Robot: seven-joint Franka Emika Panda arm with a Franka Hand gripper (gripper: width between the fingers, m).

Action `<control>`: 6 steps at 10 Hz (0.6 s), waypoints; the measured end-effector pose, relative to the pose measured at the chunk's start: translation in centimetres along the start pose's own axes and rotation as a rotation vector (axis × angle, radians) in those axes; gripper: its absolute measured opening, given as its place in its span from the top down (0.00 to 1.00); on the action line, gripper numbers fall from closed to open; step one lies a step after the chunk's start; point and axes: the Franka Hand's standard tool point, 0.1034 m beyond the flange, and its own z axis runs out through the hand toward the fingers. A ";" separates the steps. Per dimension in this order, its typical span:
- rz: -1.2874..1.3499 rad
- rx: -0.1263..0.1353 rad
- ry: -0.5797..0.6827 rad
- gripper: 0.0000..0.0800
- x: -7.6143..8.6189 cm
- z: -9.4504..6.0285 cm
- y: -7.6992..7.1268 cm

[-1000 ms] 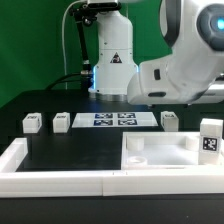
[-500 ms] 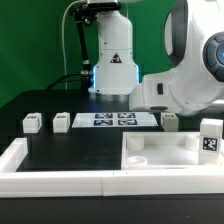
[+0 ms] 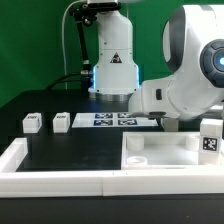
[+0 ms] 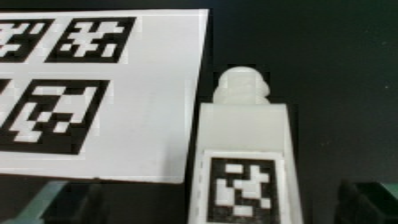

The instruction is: Assemble square table

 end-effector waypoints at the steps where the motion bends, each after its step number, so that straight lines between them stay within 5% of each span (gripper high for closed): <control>1: 0.001 0.000 0.001 0.19 0.1 0.2 0.0; 5: 0.005 0.000 0.007 0.19 0.3 0.6 0.1; 6: 0.005 0.001 0.007 0.33 0.3 0.5 0.1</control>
Offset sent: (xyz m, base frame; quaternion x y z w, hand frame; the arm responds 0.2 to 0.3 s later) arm -0.0027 0.0014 -0.0070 -0.0039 0.0126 0.0053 0.9999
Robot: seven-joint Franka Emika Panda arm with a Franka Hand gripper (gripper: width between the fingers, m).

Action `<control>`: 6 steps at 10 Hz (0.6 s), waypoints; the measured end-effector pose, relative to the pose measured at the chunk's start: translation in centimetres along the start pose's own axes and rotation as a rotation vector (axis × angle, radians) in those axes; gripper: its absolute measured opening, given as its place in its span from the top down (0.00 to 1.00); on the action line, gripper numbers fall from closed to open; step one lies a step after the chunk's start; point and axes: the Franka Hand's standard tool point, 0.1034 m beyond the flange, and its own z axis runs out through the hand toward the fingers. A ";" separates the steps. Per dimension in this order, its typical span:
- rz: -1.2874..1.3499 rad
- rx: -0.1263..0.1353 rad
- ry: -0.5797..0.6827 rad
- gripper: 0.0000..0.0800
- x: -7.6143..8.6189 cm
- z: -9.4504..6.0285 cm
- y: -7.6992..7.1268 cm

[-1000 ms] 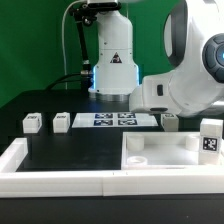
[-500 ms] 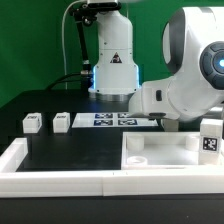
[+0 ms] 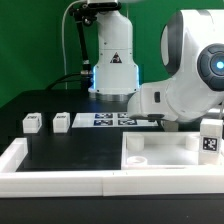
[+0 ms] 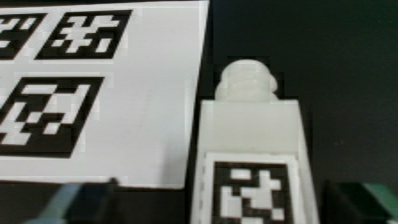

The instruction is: Assemble square table

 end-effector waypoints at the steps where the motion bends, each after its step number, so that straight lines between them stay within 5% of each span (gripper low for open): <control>1: 0.000 0.001 0.002 0.50 0.0 -0.1 0.0; 2: 0.001 0.001 0.001 0.50 0.0 -0.1 0.0; 3: 0.002 0.003 0.001 0.64 0.0 -0.1 0.1; 6: 0.004 0.006 0.001 0.64 0.1 -0.1 0.2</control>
Offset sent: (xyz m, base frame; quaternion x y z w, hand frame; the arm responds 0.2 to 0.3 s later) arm 0.0000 0.0000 0.0000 0.0000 0.0000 0.0000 1.0000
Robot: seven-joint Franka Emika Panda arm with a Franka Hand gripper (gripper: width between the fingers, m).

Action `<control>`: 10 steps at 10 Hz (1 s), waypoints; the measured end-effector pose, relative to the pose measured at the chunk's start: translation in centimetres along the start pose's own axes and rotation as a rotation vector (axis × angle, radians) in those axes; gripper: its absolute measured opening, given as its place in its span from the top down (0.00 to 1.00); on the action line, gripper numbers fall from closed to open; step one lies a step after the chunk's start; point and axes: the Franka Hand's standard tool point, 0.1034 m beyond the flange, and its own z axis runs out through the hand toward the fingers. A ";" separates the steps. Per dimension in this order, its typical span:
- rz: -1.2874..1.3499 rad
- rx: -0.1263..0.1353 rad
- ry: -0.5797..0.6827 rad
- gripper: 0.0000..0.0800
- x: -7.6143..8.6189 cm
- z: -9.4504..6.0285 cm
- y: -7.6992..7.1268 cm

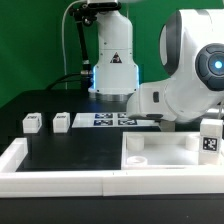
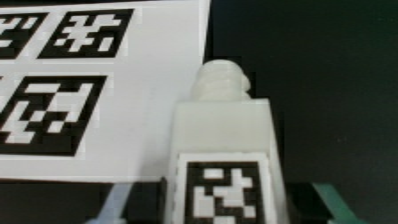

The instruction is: Assemble square table

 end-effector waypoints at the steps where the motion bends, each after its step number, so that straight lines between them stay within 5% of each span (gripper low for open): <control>1: 0.001 0.001 0.000 0.64 0.0 0.0 0.1; 4: -0.033 -0.041 0.002 0.64 -1.8 -2.4 1.5; 8: -0.014 -0.005 0.011 0.64 -6.1 -6.9 3.0; 10: -0.015 -0.003 0.076 0.64 -4.9 -6.8 2.9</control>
Offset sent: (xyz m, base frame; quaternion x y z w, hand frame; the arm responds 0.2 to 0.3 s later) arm 0.0128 -0.0203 0.0585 -0.0361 -0.0180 -0.0478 0.9980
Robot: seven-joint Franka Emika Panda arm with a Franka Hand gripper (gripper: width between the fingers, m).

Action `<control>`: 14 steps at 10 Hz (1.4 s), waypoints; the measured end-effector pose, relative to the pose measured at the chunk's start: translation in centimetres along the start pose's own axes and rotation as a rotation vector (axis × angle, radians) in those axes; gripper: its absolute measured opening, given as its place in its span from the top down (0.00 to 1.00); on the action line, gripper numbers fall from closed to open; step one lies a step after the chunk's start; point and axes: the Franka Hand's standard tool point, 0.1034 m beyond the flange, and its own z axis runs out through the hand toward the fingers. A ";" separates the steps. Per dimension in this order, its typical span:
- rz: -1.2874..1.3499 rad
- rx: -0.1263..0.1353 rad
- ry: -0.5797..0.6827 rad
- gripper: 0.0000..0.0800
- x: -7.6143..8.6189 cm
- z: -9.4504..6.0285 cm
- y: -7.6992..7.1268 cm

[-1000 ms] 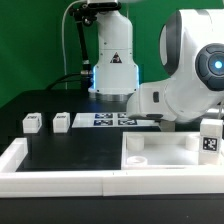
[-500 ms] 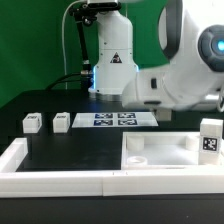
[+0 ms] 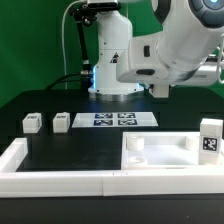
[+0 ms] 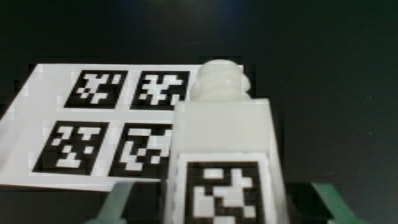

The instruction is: Assemble square table

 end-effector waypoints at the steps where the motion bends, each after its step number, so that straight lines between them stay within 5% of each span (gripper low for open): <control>1: -0.006 0.008 0.094 0.64 0.3 -0.4 -0.2; 4: -0.006 0.036 0.267 0.64 1.1 -2.2 0.5; 8: -0.010 0.072 0.492 0.64 0.5 -7.8 1.2; 13: 0.001 0.099 0.815 0.64 1.2 -8.7 1.1; 14: -0.009 0.092 0.919 0.64 2.3 -10.3 1.7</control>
Offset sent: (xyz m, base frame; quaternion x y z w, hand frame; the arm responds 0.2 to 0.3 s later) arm 0.0249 -0.0093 0.0132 0.0129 0.1191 -0.0127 0.9927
